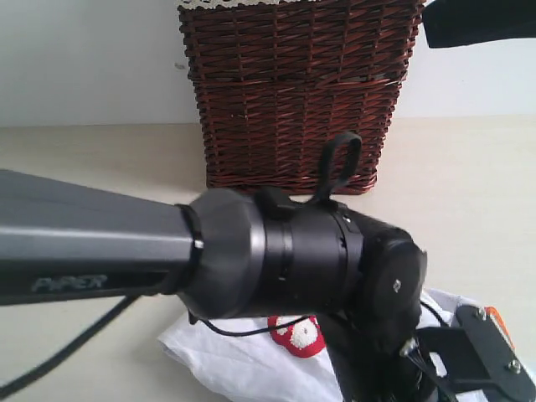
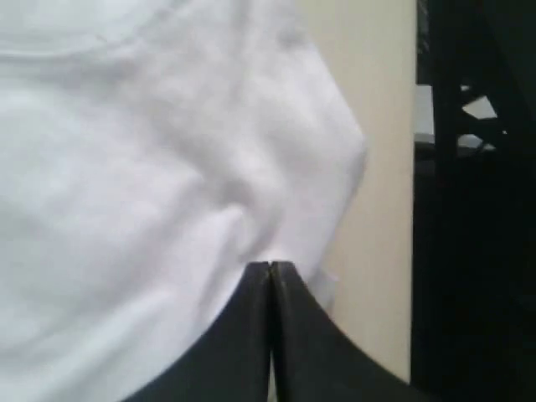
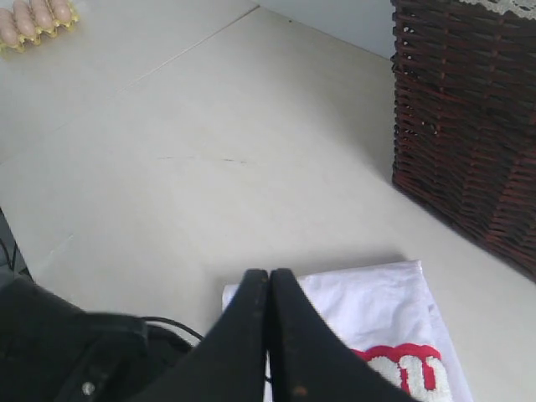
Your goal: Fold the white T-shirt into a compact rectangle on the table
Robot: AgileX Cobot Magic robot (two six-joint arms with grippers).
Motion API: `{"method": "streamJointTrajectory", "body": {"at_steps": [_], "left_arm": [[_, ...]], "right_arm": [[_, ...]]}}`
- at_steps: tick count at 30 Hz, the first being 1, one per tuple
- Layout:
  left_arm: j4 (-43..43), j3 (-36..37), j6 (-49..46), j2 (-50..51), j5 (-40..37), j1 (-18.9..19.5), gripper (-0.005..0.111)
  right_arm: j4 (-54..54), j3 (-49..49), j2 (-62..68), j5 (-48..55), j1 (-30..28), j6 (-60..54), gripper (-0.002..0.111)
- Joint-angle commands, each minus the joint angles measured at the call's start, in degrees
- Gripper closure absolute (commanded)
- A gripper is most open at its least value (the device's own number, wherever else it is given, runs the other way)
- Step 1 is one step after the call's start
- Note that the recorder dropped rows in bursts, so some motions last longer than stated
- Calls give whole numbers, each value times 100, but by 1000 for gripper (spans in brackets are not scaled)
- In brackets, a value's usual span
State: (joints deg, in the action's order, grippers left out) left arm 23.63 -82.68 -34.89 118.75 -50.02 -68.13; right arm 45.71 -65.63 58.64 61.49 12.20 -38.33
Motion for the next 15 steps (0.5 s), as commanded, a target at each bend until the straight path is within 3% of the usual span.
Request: {"method": "streamJointTrajectory", "body": {"at_steps": [1, 5, 8, 11, 15], "left_arm": [[-283, -1, 462, -367, 556, 395, 107], [-156, -1, 641, -11, 99, 578, 107], [48, -1, 364, 376, -288, 255, 107], [-198, -1, 359, 494, -240, 120, 107], [-186, -1, 359, 342, -164, 249, 107]], "right_arm": [[66, 29, -24, -56, -19, -57, 108], [66, 29, -24, -56, -19, -57, 108], [66, 29, 0, -56, -19, -57, 108], [66, 29, 11, -56, -19, -57, 108], [66, 29, 11, -45, -19, -57, 108]]}}
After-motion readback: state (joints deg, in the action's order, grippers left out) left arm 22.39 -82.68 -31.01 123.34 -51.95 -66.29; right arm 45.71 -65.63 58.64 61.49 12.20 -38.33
